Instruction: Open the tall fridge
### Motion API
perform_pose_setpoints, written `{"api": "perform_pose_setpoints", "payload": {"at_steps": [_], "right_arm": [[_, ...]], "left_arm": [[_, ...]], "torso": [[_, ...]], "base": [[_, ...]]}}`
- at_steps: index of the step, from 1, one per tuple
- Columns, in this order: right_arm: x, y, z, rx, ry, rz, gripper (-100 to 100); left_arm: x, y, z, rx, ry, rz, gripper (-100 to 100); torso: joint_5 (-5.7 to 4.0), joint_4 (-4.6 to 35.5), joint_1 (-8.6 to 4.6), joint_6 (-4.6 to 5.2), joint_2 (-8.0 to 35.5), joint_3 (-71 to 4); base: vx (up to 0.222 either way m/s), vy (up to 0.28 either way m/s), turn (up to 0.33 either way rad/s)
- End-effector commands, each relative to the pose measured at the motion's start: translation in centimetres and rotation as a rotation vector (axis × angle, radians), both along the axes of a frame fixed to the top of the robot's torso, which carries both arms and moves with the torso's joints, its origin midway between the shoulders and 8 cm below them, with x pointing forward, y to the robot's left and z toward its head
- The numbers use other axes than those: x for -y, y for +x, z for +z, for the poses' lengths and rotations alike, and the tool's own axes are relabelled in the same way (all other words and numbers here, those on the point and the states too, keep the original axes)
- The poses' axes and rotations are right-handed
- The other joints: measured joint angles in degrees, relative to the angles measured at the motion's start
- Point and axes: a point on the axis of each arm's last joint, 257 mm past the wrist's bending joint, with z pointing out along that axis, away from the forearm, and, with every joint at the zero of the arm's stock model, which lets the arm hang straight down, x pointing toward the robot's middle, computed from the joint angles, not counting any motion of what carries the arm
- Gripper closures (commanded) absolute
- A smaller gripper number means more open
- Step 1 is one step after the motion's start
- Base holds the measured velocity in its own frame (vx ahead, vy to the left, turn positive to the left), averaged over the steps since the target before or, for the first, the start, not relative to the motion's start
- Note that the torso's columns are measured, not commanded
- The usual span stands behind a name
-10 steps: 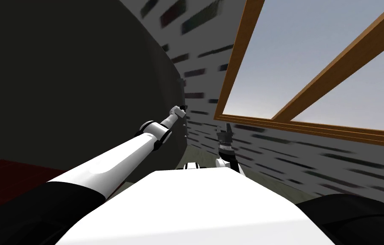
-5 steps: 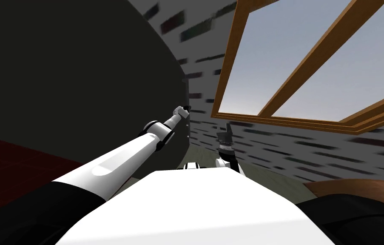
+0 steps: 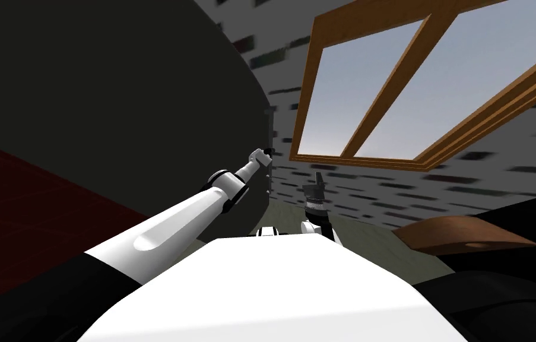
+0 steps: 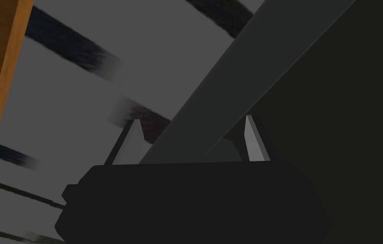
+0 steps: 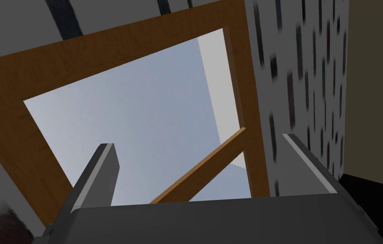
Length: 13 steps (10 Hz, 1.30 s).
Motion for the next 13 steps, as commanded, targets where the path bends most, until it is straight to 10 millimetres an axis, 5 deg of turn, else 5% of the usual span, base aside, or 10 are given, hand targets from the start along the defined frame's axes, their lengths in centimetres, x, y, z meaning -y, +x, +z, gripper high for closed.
{"api": "perform_pose_setpoints", "payload": {"at_steps": [1,3,8,10,13], "right_arm": [[0.0,0.0,0.0,0.000,0.000,0.000,0],[0.0,0.0,0.0,0.000,0.000,0.000,0],[0.0,0.0,0.0,0.000,0.000,0.000,0],[0.0,0.0,0.0,0.000,0.000,0.000,0],[0.0,0.0,0.0,0.000,0.000,0.000,0]], "left_arm": [[2.9,-1.2,-0.2,-0.003,-0.001,-0.045,100],[4.1,-1.7,-0.1,-0.003,-0.002,-0.064,100],[11.0,-5.3,0.2,-0.003,-0.008,-0.180,100],[10.6,-5.0,-0.1,-0.007,0.002,-0.172,100],[13.5,-7.0,-0.1,-0.008,-0.003,-0.240,100]], "torso": [[0.01,0.00,-0.01,-0.26,-0.18,-0.10],[-0.10,-0.21,-0.12,0.23,0.04,0.03],[-0.04,-0.04,-0.14,0.03,-0.05,-0.07],[0.00,-0.02,-0.12,-0.11,-0.08,-0.03],[-0.08,-0.26,-0.04,0.16,0.17,0.11]], "base": [[-0.128,0.073,-0.234],[-0.169,0.139,-0.213],[-0.178,0.099,-0.206],[-0.095,0.062,-0.089],[-0.185,0.132,-0.297]]}}
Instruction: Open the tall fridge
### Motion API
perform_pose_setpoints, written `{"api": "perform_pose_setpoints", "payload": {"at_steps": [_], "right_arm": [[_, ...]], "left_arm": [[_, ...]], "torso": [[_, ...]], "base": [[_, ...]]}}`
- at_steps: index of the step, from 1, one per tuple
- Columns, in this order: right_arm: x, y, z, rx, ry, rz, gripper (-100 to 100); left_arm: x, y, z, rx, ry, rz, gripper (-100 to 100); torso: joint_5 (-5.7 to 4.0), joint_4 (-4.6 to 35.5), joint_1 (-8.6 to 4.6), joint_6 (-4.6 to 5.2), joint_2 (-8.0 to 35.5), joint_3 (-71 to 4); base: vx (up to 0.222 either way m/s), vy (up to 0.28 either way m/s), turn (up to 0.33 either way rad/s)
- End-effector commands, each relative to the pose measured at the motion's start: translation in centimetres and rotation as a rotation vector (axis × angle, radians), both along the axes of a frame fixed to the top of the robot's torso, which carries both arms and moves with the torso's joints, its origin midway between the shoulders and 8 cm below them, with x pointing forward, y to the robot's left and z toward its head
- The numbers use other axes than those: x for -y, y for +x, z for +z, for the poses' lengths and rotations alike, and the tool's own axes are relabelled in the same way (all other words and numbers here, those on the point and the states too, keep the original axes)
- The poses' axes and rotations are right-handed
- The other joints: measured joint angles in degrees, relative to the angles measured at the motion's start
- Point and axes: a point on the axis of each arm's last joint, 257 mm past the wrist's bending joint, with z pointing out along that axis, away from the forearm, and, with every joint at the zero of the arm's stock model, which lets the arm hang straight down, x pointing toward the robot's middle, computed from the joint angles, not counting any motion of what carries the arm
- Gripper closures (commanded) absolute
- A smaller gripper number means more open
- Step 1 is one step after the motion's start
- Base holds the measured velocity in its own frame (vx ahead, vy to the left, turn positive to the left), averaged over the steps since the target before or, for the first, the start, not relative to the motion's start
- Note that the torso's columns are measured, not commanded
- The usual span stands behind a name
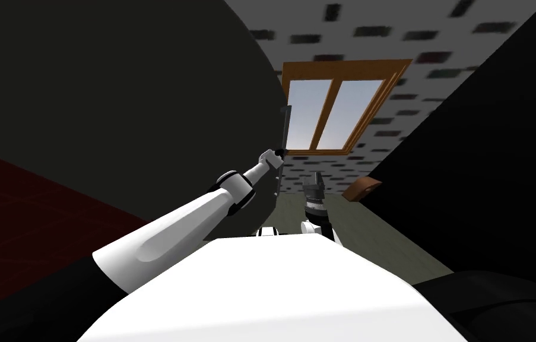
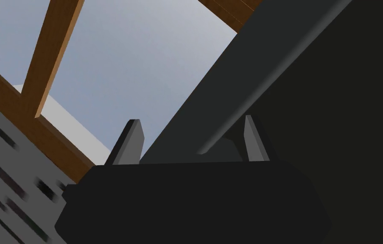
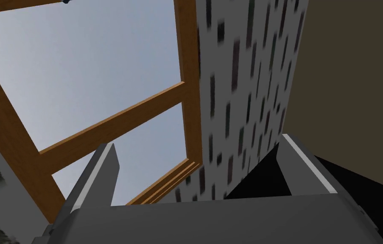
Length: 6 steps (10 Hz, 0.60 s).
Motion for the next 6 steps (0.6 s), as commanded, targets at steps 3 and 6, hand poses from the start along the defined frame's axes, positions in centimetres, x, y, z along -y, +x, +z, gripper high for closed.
{"api": "perform_pose_setpoints", "payload": {"at_steps": [3,6], "right_arm": [[0.0,0.0,0.0,0.000,0.000,0.000,0],[0.0,0.0,0.0,0.000,0.000,0.000,0]], "left_arm": [[3.8,-2.8,0.0,-0.005,-0.013,-0.085,100],[4.0,-3.4,2.0,-0.005,-0.003,-0.082,-100]], "torso": [[0.17,0.18,0.12,-0.54,-0.43,-0.28],[0.03,0.12,-0.13,-0.36,-0.55,-0.33]], "base": [[-0.173,0.082,-0.216],[-0.084,0.057,-0.104]]}}
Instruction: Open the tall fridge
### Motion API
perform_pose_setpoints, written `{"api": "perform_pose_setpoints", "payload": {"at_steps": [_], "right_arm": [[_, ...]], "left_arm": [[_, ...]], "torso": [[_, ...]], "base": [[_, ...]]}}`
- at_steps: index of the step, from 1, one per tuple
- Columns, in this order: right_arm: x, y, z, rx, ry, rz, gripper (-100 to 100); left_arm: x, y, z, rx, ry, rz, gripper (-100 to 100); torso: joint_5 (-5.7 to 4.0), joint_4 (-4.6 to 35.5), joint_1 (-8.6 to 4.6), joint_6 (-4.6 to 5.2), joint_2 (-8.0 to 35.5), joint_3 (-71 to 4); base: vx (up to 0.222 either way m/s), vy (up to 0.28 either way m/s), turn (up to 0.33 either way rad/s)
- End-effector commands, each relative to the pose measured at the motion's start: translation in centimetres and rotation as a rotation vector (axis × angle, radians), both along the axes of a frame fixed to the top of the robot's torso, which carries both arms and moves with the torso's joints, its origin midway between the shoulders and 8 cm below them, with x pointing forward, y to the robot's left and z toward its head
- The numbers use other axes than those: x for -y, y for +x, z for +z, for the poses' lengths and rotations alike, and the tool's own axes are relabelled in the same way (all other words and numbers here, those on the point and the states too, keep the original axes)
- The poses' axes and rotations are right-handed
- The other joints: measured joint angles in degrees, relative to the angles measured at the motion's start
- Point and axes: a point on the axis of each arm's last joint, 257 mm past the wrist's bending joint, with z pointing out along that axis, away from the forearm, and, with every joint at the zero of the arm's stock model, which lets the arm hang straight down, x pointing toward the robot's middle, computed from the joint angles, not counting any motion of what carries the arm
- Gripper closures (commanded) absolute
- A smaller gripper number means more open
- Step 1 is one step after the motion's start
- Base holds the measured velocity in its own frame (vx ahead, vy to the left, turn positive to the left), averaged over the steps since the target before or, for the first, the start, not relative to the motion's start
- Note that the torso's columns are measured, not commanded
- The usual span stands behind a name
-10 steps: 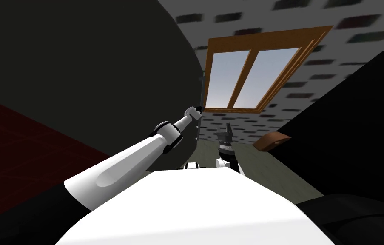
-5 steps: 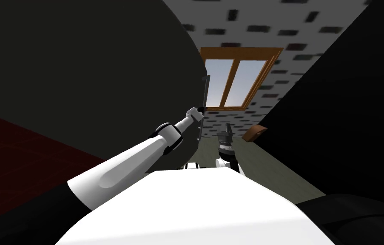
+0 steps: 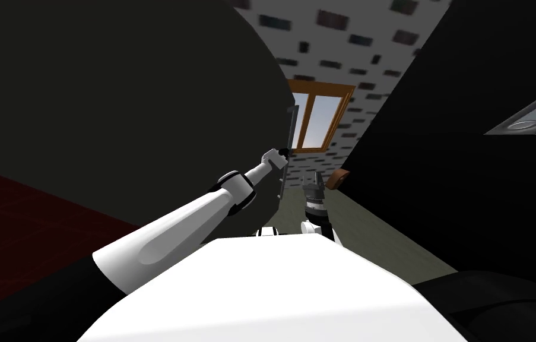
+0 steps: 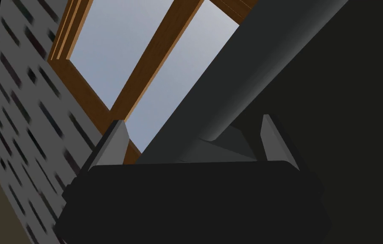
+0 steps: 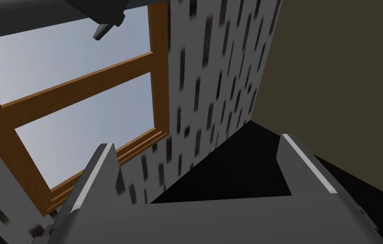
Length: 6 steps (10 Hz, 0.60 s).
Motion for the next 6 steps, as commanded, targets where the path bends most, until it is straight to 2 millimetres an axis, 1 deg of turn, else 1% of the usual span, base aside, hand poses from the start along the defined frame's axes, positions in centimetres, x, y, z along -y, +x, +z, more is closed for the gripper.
{"api": "perform_pose_setpoints", "payload": {"at_steps": [1,2,3,4,5,6], "right_arm": [[0.0,0.0,0.0,0.000,0.000,0.000,0],[0.0,0.0,0.0,0.000,0.000,0.000,0],[0.0,0.0,0.0,0.000,0.000,0.000,0],[0.0,0.0,0.0,0.000,0.000,0.000,0],[0.0,0.0,0.0,0.000,0.000,0.000,0],[0.0,0.0,0.0,0.000,0.000,0.000,0]], "left_arm": [[0.3,-0.5,2.0,0.002,0.000,0.005,-100],[0.7,-0.9,3.1,0.002,-0.001,0.003,-100],[0.7,-0.9,3.1,0.002,-0.001,0.003,-100],[0.9,-1.2,3.7,0.002,-0.001,0.001,-100],[1.3,-1.6,4.7,0.002,0.000,-0.001,-100],[0.6,-1.1,3.3,-0.014,0.005,0.012,-100]], "torso": [[0.06,0.01,0.11,-0.15,-0.28,-0.20],[0.10,0.16,0.20,-0.02,-0.13,-0.14],[0.08,0.29,0.21,0.12,0.28,0.14],[0.00,0.31,0.08,0.22,0.64,0.39],[-0.04,0.43,-0.04,0.27,0.89,0.56],[-0.02,0.63,-0.04,0.29,1.10,0.71]], "base": [[0.053,-0.004,0.073],[0.063,0.013,0.047],[0.060,0.018,0.016],[0.033,0.022,0.017],[0.023,0.026,0.030],[0.022,0.013,0.006]]}}
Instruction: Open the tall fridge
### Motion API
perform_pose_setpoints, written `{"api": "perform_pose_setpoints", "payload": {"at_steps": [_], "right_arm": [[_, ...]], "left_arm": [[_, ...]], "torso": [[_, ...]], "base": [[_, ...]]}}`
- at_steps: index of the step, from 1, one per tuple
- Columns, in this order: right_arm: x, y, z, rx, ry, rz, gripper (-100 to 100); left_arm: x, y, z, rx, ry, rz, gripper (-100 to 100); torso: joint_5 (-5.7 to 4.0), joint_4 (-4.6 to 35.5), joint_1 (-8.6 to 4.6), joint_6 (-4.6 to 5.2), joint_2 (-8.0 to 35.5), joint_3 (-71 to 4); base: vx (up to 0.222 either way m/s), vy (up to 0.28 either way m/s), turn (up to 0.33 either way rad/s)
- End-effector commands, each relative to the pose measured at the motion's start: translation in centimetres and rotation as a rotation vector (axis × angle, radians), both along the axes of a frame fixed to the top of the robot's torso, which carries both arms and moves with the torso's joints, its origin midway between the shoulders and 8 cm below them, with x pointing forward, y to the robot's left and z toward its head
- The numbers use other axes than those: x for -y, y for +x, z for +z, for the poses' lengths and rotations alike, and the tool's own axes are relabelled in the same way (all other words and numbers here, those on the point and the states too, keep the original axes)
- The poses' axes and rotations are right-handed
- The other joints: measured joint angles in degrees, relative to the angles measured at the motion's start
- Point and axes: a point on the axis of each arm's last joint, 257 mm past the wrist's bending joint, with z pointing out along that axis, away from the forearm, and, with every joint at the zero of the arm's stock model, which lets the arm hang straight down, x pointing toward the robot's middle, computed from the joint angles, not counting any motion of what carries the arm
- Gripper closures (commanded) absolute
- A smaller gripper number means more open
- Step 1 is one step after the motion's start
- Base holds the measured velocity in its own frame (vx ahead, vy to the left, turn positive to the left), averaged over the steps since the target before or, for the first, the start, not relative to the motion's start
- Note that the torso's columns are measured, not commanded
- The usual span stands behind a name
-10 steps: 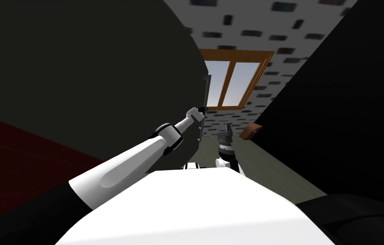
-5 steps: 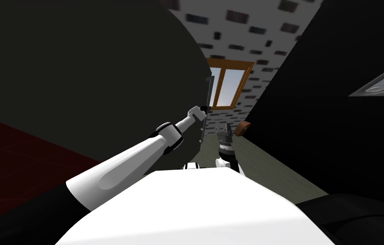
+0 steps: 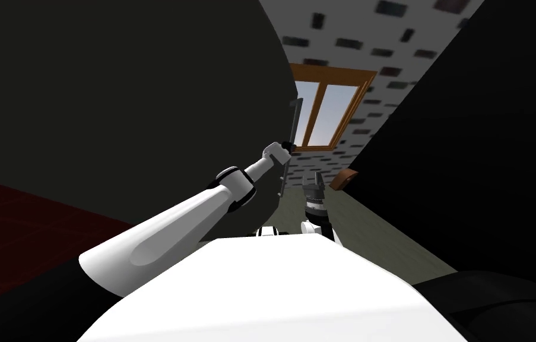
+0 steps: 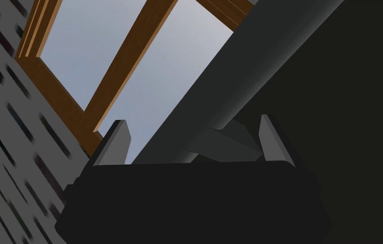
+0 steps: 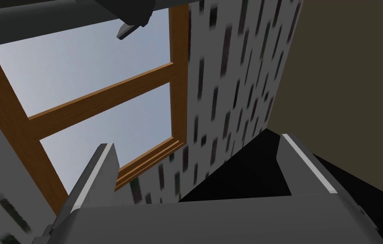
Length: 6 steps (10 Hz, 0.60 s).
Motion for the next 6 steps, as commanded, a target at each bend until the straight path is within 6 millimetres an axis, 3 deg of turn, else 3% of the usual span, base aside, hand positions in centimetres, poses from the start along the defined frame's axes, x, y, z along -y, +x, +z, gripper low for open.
{"api": "perform_pose_setpoints", "payload": {"at_steps": [1,6], "right_arm": [[0.0,0.0,0.0,0.000,0.000,0.000,0],[0.0,0.0,0.0,0.000,0.000,0.000,0]], "left_arm": [[-0.1,0.0,-0.2,-0.007,0.002,0.004,0],[-0.2,0.1,-1.4,-0.029,0.008,0.010,0]], "torso": [[0.00,-0.14,0.06,-0.12,-0.02,0.00],[0.08,-0.47,0.33,-0.30,-0.60,-0.40]], "base": [[0.010,0.003,0.001],[0.000,0.000,0.000]]}}
